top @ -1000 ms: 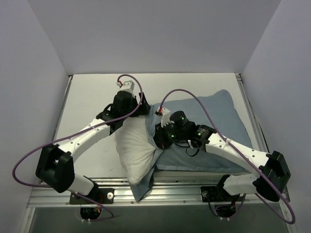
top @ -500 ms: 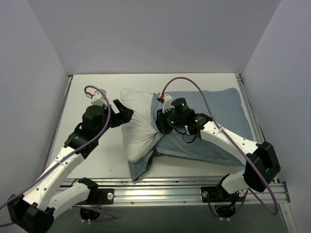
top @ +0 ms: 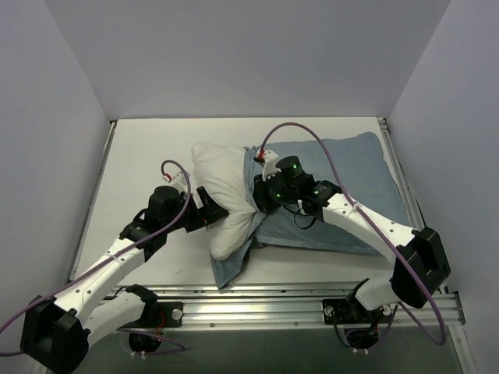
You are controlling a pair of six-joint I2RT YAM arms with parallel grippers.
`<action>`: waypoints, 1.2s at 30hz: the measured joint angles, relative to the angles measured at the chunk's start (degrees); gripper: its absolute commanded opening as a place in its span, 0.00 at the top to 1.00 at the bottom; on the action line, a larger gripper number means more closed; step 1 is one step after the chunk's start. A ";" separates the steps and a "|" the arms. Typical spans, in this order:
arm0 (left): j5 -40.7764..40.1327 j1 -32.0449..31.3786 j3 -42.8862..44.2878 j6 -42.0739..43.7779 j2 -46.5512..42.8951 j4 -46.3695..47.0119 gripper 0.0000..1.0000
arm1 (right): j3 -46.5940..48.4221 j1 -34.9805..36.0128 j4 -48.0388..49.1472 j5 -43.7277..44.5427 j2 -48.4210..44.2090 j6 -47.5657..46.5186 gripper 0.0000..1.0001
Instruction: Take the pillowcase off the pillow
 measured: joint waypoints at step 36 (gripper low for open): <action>-1.68 -7.93 1.92 -4.07 12.41 18.64 0.98 | -1.60 6.69 -13.86 32.30 -21.42 7.80 0.31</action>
